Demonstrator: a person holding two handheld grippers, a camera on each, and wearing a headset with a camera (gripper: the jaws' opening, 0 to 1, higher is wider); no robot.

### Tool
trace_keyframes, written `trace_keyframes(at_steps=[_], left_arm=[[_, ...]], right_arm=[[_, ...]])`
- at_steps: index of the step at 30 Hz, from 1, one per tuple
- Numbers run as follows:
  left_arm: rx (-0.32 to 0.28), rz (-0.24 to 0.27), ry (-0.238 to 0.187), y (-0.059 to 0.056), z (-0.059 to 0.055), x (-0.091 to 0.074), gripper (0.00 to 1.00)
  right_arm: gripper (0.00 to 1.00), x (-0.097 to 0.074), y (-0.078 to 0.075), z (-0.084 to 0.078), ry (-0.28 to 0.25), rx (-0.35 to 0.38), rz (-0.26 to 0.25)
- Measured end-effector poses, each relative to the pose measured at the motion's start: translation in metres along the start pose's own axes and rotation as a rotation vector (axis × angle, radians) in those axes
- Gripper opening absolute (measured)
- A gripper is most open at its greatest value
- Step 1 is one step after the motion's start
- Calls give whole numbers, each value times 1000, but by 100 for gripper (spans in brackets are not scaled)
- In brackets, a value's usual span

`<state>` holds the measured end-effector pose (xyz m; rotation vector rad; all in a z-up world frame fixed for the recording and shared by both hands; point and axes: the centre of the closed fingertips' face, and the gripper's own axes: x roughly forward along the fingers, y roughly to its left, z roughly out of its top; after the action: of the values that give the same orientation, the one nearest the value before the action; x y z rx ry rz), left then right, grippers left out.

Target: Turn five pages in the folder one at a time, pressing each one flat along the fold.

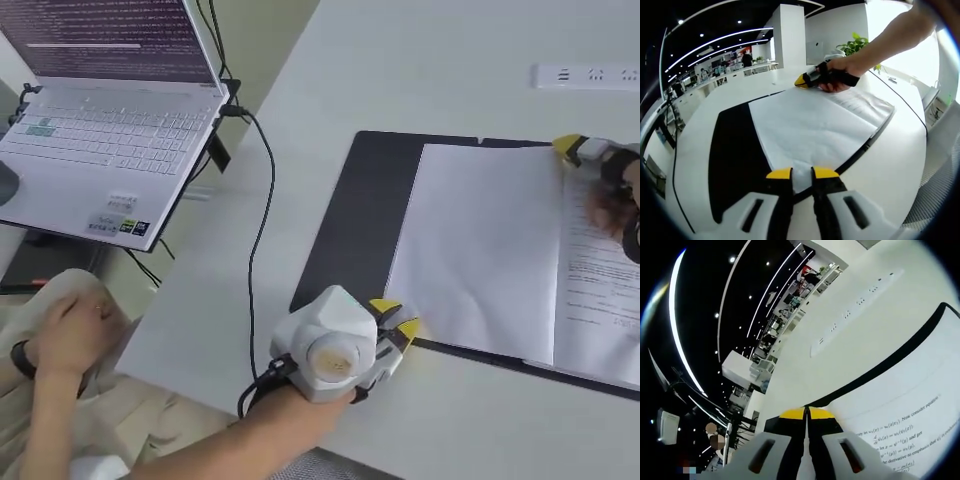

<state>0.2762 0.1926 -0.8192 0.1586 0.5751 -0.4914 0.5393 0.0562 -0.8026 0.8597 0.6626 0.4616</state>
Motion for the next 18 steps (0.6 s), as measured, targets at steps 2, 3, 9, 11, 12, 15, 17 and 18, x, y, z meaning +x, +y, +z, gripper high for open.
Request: trace_keyframes(at_steps=[2,3,9,11,12,15,17,18], left_arm=[[1,0,0,0,0,0,13],[2,0,0,0,0,0,13],[9,-3,0,0,0,0,13],[9,-2,0,0,0,-1,13],[11,-2,0,-1,0,-1,13],[8,0,1,-1,0,0,13],[12,0,4,-1,0,0,13],[12,-1,4,-1,0,-1,13]], right_arm=[[0,-1,0,-2,10,1,5],[0,-2,0,-3,16,5,8],[0,-8,2,-10,48,6,23],[0,-11,3,-14,59,0,30],[0,-13,4,-16,69,-7,33],[0,-16,5,-21,80,-19,43],[0,-18,5,-22,80,-15,45],[0,-20,6,-24,83,-15,49]])
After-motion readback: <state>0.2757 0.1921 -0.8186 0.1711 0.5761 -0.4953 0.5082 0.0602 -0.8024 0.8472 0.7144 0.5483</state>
